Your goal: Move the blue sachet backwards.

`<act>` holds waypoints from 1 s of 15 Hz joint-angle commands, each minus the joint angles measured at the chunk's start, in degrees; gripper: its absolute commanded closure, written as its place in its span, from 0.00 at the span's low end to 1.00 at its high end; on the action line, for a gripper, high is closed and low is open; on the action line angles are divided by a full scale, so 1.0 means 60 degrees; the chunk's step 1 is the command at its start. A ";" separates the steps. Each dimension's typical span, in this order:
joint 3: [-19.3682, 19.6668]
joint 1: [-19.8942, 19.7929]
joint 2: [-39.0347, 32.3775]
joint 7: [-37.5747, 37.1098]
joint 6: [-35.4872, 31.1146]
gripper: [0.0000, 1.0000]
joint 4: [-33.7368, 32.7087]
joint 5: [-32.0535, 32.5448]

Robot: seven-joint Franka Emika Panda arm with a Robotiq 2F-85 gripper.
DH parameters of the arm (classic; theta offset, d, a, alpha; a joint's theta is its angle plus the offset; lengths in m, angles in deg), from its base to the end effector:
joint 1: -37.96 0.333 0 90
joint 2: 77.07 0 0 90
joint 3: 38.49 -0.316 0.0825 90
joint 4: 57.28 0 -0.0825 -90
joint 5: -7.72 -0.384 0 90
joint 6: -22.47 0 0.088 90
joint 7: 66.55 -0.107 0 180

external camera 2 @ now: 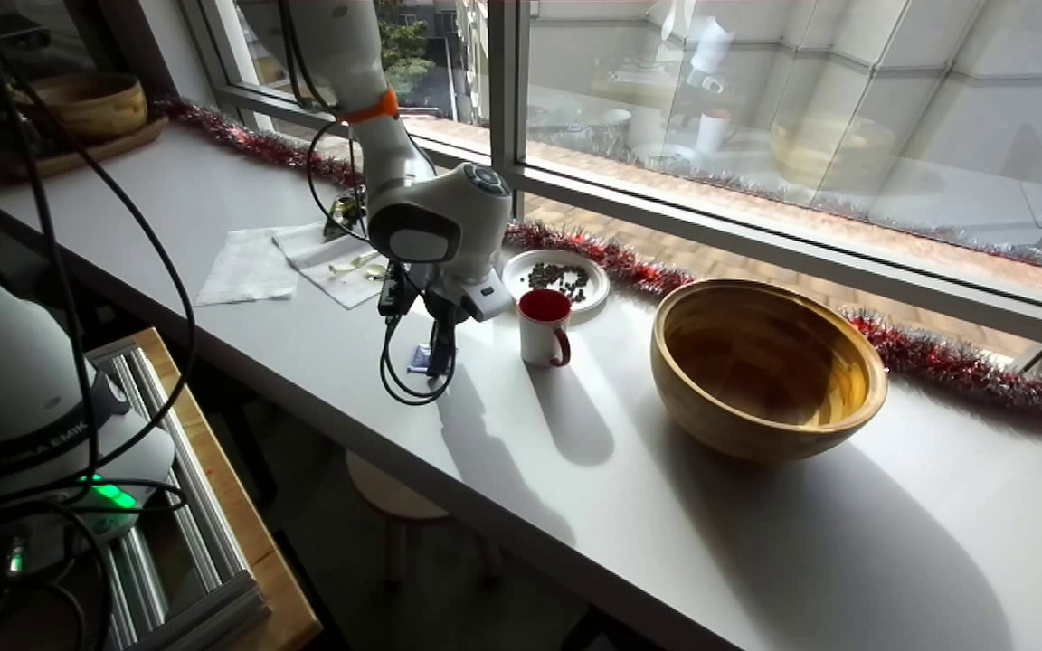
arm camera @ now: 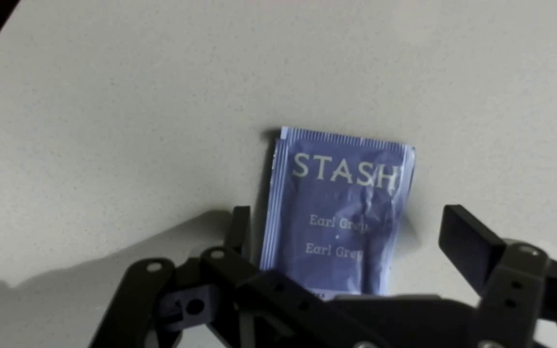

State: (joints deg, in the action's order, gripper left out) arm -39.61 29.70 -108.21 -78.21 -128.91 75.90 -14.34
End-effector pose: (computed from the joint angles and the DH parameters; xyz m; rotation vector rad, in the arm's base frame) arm 0.4724 -0.0679 0.0888 -2.8011 1.0057 0.3434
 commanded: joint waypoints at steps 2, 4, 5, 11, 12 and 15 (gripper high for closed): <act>-0.0351 -0.0192 -0.0106 0.0475 -0.0156 0.00 -0.0074 -0.0501; -0.0424 -0.0179 -0.0150 0.0511 -0.0170 0.00 -0.0140 -0.0566; -0.0462 -0.0185 -0.0185 0.0533 -0.0168 0.00 -0.0190 -0.0604; -0.0830 -0.0365 -0.0404 0.0895 -0.0515 0.00 -0.0484 -0.1079; -0.0895 -0.0428 -0.0417 0.0962 -0.0476 0.00 -0.0524 -0.1162; -0.1131 -0.0615 -0.0464 0.1228 -0.0387 0.00 -0.0618 -0.1454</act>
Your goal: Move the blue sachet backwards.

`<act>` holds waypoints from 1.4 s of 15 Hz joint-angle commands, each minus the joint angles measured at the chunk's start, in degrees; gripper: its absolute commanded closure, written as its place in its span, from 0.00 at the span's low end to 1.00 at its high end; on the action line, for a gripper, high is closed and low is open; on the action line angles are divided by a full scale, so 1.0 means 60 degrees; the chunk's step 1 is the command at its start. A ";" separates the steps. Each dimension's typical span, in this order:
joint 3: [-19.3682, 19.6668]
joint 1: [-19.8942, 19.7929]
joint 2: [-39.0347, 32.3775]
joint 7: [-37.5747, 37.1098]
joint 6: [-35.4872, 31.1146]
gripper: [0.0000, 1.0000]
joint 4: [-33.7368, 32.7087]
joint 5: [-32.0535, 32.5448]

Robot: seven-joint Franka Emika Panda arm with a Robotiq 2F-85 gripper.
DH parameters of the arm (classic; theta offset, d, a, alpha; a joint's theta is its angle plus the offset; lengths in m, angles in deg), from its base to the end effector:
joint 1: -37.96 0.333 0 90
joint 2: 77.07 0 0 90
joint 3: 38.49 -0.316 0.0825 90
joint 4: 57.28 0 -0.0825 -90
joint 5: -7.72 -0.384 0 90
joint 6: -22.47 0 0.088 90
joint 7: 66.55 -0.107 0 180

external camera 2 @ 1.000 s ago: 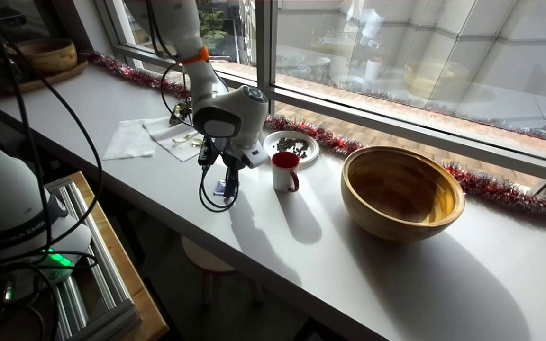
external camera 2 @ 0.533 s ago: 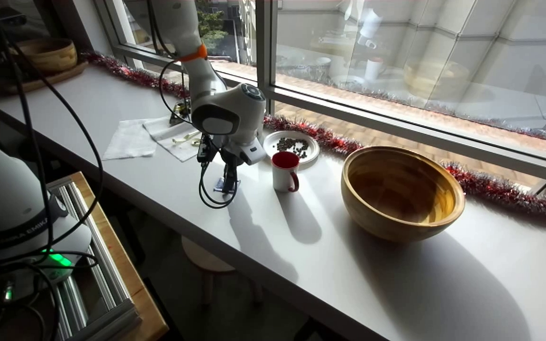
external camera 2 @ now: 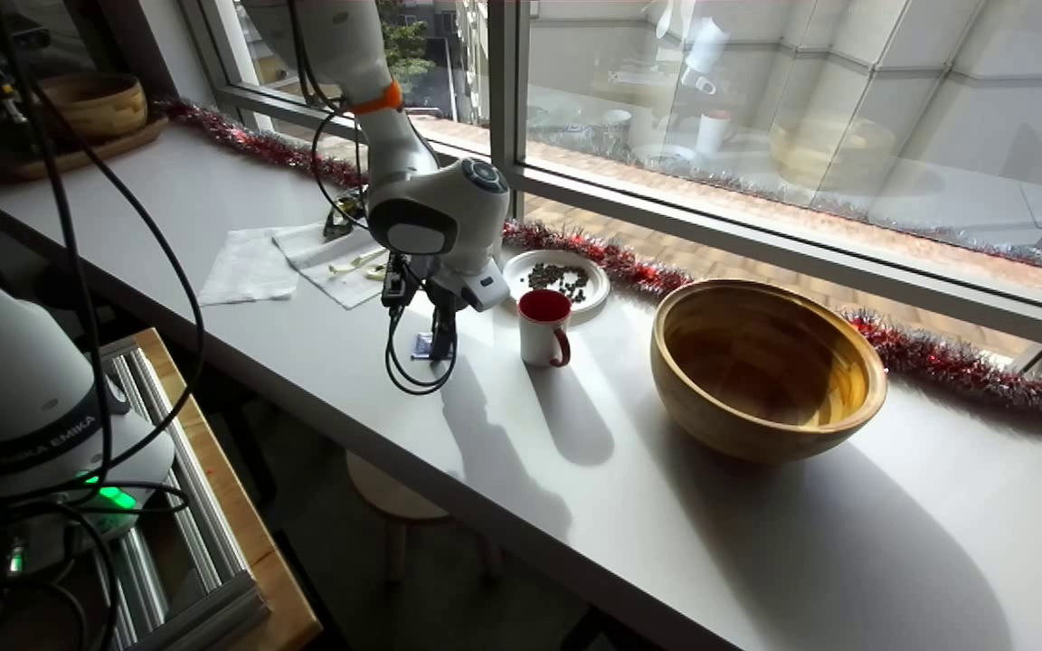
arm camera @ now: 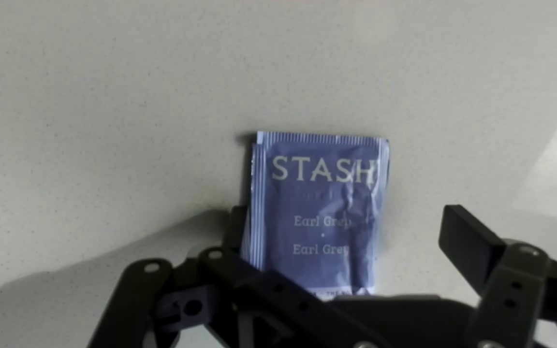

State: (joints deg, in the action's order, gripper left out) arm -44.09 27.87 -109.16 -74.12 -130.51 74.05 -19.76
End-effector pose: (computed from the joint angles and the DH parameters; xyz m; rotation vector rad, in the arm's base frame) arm 0.4886 -0.0469 0.0909 -2.7429 0.9548 0.2796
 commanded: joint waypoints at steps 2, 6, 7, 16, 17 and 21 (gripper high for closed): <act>-0.0563 -0.0434 -0.0355 0.0744 -0.0147 0.00 -0.0387 -0.0794; -0.0729 -0.0485 -0.0523 0.0817 -0.0115 0.00 -0.0618 -0.1181; -0.0776 -0.0490 -0.0580 0.0804 -0.0109 0.00 -0.0701 -0.1334; -0.0987 -0.0328 -0.1056 0.0760 -0.0017 0.00 -0.1616 -0.3238; -0.0995 -0.0280 -0.1130 0.0769 -0.0036 0.00 -0.1725 -0.3431; -0.0969 -0.0022 -0.1421 0.0731 0.0006 0.00 -0.2205 -0.4019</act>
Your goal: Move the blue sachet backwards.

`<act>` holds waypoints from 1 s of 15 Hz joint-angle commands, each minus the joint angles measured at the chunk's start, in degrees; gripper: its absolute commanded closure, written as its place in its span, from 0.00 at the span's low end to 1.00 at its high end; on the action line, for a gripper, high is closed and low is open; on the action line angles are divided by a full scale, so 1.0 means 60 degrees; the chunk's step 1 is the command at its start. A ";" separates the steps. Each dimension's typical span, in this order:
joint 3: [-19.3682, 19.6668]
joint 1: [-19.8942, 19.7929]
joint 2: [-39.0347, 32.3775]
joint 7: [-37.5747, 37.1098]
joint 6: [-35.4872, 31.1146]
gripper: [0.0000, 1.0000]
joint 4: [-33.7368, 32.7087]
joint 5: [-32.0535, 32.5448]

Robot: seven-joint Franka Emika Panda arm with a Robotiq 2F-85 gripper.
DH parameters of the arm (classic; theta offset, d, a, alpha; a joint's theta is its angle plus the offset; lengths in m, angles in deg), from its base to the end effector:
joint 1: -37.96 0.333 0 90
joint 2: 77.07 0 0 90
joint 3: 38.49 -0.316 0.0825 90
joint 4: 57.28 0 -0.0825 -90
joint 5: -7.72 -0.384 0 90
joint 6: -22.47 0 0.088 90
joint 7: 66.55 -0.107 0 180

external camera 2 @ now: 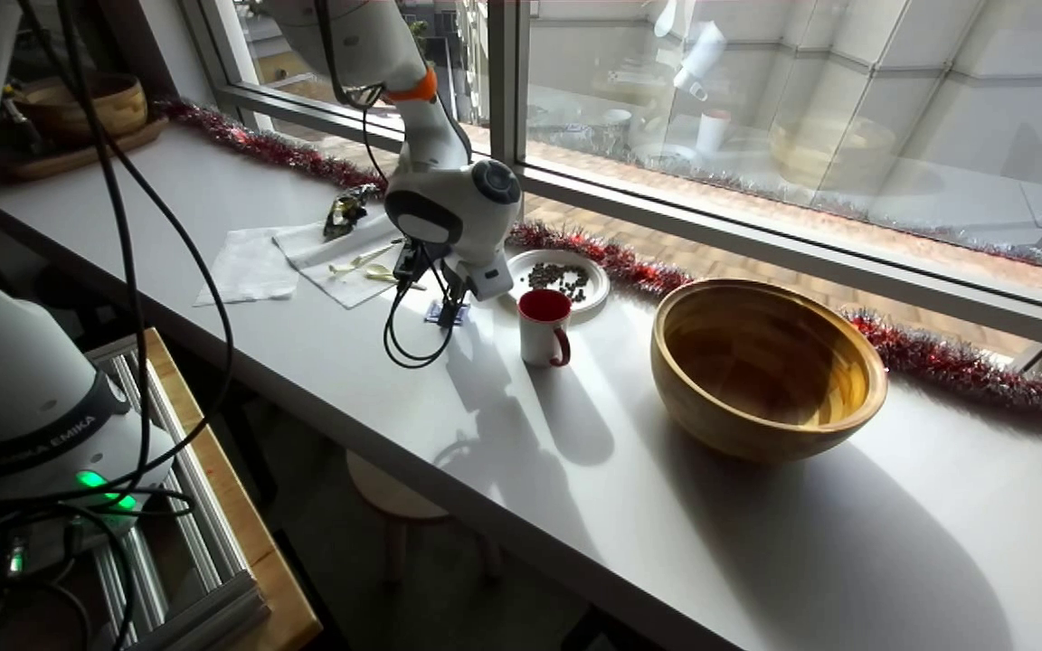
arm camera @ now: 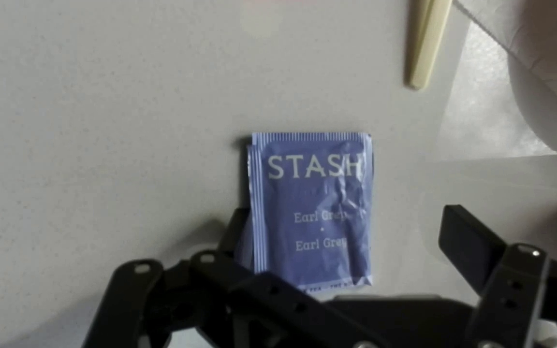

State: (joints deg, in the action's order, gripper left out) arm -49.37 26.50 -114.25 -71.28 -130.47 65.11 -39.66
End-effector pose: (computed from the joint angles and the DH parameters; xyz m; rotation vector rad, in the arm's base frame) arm 0.5359 -0.0196 0.0878 -2.4357 1.1704 0.2041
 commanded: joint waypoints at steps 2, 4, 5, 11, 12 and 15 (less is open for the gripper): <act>-0.0086 0.0343 -0.0724 0.0252 0.0002 0.00 -0.0980 -0.0948; -0.0033 0.0530 -0.0851 0.0202 -0.0014 0.00 -0.1202 -0.1060; 0.0053 0.0664 -0.0858 0.0104 -0.0053 0.00 -0.1238 -0.1061; 0.1096 0.1654 0.0085 -0.1057 -0.0290 0.00 -0.0099 -0.0496; 0.1214 0.1760 0.0296 -0.1080 -0.0378 0.00 0.0173 -0.0455; 0.1459 0.2066 0.1116 -0.0840 -0.0950 0.00 0.1288 -0.0272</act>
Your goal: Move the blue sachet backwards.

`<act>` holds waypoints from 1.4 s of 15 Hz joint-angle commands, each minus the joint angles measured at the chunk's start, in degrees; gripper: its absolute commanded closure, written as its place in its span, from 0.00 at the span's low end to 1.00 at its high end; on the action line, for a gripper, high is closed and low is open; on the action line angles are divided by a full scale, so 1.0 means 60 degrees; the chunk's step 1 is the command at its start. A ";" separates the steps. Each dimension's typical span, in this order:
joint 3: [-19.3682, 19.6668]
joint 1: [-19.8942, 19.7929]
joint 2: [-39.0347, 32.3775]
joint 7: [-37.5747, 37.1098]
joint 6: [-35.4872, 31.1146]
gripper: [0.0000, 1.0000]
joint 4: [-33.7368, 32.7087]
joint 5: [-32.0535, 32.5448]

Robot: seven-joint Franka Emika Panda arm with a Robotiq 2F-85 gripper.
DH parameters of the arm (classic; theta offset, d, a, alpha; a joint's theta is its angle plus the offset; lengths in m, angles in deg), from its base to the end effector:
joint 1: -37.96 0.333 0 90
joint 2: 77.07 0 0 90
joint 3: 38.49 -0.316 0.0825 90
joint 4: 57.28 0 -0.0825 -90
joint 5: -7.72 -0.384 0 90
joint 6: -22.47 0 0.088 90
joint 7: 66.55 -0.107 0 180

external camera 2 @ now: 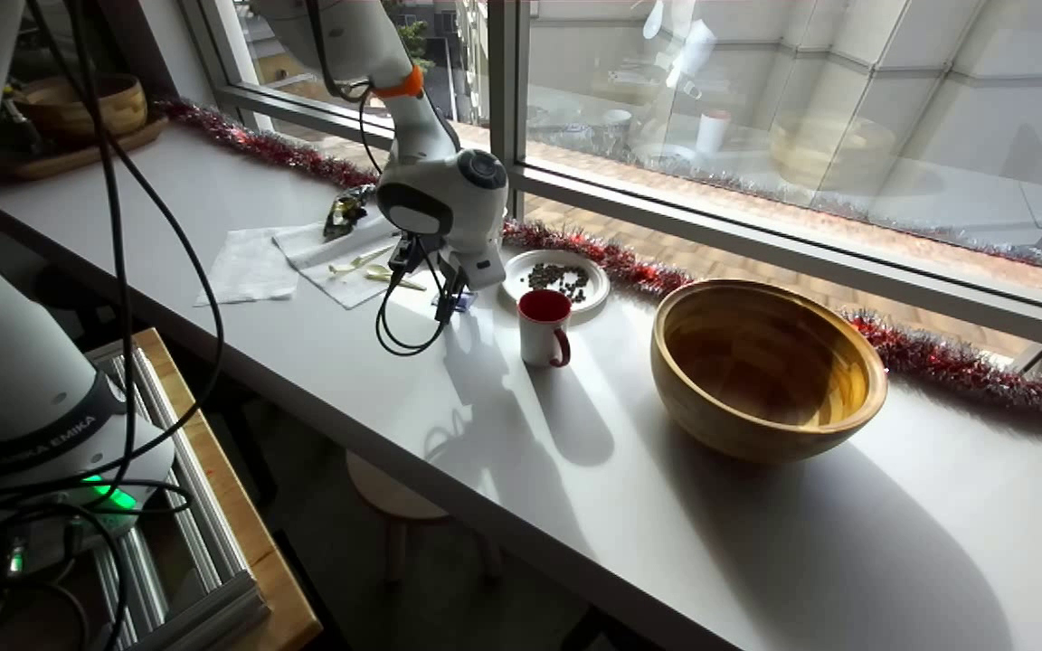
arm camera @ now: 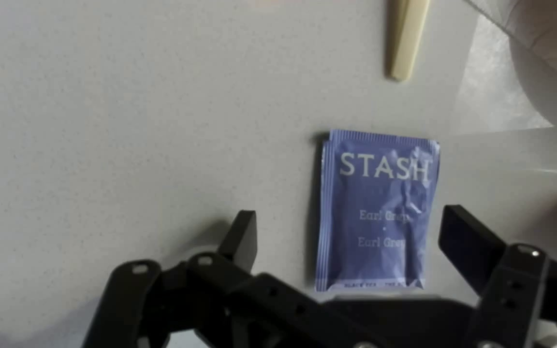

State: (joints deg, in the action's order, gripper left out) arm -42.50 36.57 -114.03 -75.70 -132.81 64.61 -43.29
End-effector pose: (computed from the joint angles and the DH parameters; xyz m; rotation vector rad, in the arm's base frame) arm 0.5410 0.0000 0.0903 -2.4583 1.2766 0.1513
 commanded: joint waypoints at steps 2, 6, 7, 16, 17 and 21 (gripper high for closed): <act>0.0448 0.0653 0.1783 -0.0053 -0.1306 0.00 0.2311 0.0519; 0.1031 0.1655 0.3383 -0.1396 -0.2329 0.00 0.4299 0.1642; 0.1712 0.2448 0.3781 -0.2142 -0.2233 0.00 0.4764 0.2063; 0.6675 0.6972 0.3400 -0.5650 -0.2836 0.00 0.5898 0.6900; 0.6989 0.7208 0.3305 -0.5760 -0.2836 0.00 0.5894 0.7065; 0.6804 0.7123 0.3295 -0.5743 -0.2836 0.00 0.5890 0.7036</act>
